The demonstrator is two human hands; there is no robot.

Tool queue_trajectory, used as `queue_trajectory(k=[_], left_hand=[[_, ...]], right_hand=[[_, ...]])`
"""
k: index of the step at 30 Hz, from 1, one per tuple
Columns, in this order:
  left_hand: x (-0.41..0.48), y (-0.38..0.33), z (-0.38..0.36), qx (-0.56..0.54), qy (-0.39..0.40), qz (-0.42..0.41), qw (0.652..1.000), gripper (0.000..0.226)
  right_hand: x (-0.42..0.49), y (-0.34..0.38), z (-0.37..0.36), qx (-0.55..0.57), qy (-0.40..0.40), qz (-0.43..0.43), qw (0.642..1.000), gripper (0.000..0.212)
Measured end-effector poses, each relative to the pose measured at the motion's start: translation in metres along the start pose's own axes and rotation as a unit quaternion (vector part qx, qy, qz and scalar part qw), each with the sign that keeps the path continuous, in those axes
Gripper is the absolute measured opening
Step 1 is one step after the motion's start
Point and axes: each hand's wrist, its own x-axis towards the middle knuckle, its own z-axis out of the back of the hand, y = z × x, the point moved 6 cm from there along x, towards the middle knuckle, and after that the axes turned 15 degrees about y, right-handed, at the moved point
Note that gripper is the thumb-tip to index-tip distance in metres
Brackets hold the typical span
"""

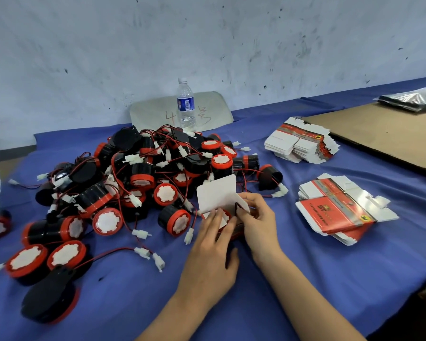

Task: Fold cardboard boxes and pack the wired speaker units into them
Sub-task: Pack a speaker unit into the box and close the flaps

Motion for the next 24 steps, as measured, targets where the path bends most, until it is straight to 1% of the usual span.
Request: queue_trajectory(k=[3,7,11,14,18,20,24], left_hand=[[0.003,0.005,0.001,-0.024,-0.002,-0.009,1.000,0.064],[0.010,0.006,0.002,-0.010,0.021,-0.034,0.999,0.064],[0.011,0.007,0.005,0.009,0.005,-0.037,0.999,0.061],[0.010,0.006,0.009,0.003,-0.019,-0.041,0.999,0.056],[0.010,0.005,0.011,0.027,-0.027,-0.042,0.998,0.052],[0.011,0.004,0.011,0.037,-0.024,-0.040,0.998,0.051],[0.014,0.001,0.012,0.079,-0.003,-0.042,0.996,0.049]], right_hand=[[-0.003,0.003,0.001,0.010,0.017,0.003,1.000,0.032],[-0.005,0.007,0.002,0.030,0.033,0.004,0.999,0.037],[-0.006,0.007,0.001,0.029,0.036,0.001,0.999,0.033],[-0.006,0.008,-0.001,0.017,0.034,0.002,0.999,0.029],[-0.004,0.003,-0.002,0.039,0.033,-0.019,0.999,0.022],[-0.003,0.001,-0.001,0.028,0.033,-0.023,0.999,0.021],[-0.002,-0.002,-0.002,-0.041,0.048,-0.013,0.998,0.021]])
